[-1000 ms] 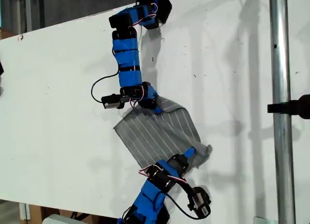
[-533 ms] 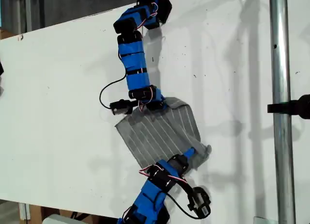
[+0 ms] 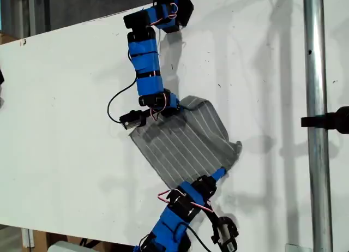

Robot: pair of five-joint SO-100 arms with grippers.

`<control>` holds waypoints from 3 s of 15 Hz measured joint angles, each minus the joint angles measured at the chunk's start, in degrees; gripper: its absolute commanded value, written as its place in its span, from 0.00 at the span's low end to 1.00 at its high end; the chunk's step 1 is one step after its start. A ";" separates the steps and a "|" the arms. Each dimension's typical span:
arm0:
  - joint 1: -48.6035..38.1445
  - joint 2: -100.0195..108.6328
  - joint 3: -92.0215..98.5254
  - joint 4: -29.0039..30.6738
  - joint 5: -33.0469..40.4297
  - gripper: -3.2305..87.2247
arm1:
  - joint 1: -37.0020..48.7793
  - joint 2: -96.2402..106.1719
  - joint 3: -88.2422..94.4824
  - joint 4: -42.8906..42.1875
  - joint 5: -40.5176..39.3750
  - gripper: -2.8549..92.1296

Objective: Grasp corners of a towel and fold twice.

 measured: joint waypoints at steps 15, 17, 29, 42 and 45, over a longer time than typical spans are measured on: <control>-3.16 -25.75 -19.42 -16.08 -4.04 0.42 | 2.81 0.00 0.00 -4.04 -1.32 0.03; -1.85 -25.75 -19.42 -20.92 -1.49 0.39 | 2.81 0.00 0.00 -4.75 -1.32 0.03; -2.90 -29.79 -21.36 -7.38 -5.01 0.01 | 2.02 0.44 0.00 -3.69 -1.67 0.03; -9.40 -0.79 2.02 -0.97 -5.54 0.03 | 11.60 18.02 8.96 -16.96 -10.37 0.03; -17.31 12.74 16.52 -0.09 -9.40 0.03 | 17.93 16.35 8.96 -25.84 -15.73 0.03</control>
